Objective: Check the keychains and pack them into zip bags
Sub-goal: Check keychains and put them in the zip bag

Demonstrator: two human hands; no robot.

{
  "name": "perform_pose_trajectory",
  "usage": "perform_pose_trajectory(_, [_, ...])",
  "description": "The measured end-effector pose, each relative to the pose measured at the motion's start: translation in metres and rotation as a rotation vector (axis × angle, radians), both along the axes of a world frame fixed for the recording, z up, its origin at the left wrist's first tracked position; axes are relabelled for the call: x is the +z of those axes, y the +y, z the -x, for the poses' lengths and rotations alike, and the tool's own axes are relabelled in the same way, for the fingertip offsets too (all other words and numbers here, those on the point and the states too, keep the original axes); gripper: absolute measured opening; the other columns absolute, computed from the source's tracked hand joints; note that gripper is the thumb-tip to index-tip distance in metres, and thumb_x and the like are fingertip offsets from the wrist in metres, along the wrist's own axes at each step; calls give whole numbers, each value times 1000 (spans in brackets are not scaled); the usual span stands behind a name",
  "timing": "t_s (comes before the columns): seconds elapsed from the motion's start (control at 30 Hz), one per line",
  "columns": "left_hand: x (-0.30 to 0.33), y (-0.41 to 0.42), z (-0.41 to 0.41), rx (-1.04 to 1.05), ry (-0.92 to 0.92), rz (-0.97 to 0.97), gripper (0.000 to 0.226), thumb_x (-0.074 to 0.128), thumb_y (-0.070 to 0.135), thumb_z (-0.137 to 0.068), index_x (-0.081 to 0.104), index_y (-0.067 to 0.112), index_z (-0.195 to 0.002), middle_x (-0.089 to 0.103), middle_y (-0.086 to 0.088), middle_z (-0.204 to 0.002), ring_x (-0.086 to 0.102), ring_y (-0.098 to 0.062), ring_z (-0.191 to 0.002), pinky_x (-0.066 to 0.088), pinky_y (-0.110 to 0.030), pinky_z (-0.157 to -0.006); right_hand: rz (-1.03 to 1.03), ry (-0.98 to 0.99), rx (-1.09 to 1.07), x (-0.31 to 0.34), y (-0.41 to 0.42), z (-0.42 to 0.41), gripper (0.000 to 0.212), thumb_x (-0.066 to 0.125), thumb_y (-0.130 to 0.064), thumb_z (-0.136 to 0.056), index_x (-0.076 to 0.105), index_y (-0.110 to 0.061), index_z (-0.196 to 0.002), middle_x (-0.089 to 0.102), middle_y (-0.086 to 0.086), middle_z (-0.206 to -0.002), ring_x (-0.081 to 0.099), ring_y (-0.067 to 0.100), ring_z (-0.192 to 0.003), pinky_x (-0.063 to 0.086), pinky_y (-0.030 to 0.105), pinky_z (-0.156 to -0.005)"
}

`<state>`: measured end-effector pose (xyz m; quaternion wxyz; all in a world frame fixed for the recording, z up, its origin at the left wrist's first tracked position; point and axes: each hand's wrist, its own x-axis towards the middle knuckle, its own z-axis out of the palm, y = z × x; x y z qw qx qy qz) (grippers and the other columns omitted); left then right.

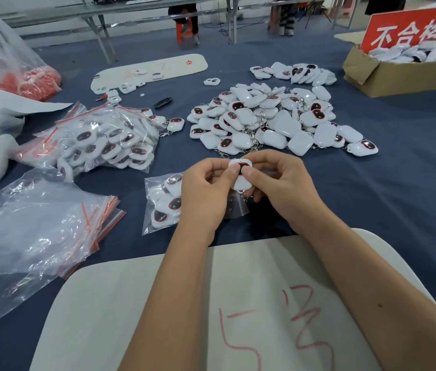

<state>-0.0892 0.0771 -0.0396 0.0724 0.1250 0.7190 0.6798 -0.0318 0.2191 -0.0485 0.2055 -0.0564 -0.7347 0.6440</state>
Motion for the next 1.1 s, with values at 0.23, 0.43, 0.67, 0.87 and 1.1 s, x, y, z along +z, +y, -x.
perform_pose_trajectory(0.23, [-3, 0, 1, -44, 22, -36, 14, 77, 17, -93, 79, 10, -106, 79, -8, -88, 67, -7, -73, 52, -19, -63, -17, -5, -67, 1, -2, -1, 16, 69, -11, -97, 75, -25, -94, 73, -4, -79, 66, 12, -56, 53, 24, -53])
perform_pose_trajectory(0.43, [-4, -1, 2, -42, 26, -51, 18, 78, 17, -92, 79, 8, -108, 79, -9, -90, 69, -11, -77, 54, -21, -68, 2, -17, -39, 3, -1, -2, 15, 68, -10, -97, 73, -23, -92, 73, 0, -80, 65, 14, -57, 53, 25, -52])
perform_pose_trajectory(0.67, [-4, 0, 1, -45, 34, -62, 17, 79, 17, -91, 79, 9, -105, 79, -10, -91, 70, -14, -79, 57, -23, -70, 4, -22, -36, 3, 0, -2, 12, 67, -11, -97, 72, -21, -94, 73, 0, -80, 65, 16, -57, 54, 29, -51])
perform_pose_trajectory(0.87, [-3, 3, 0, 16, 85, -91, 8, 79, 15, -91, 79, 13, -99, 79, -2, -88, 71, -11, -79, 58, -24, -73, 52, -26, 10, 2, -1, -1, 10, 74, -20, -90, 75, -22, -100, 75, 4, -85, 67, 16, -63, 57, 28, -60])
perform_pose_trajectory(1.1, [-5, 5, 0, 82, 120, -104, 4, 79, 18, -91, 79, 16, -94, 79, -1, -86, 75, -19, -82, 63, -35, -78, 16, 24, 33, -1, 1, 0, 22, 75, -12, -90, 76, -22, -110, 80, 1, -96, 76, 17, -88, 61, 29, -83])
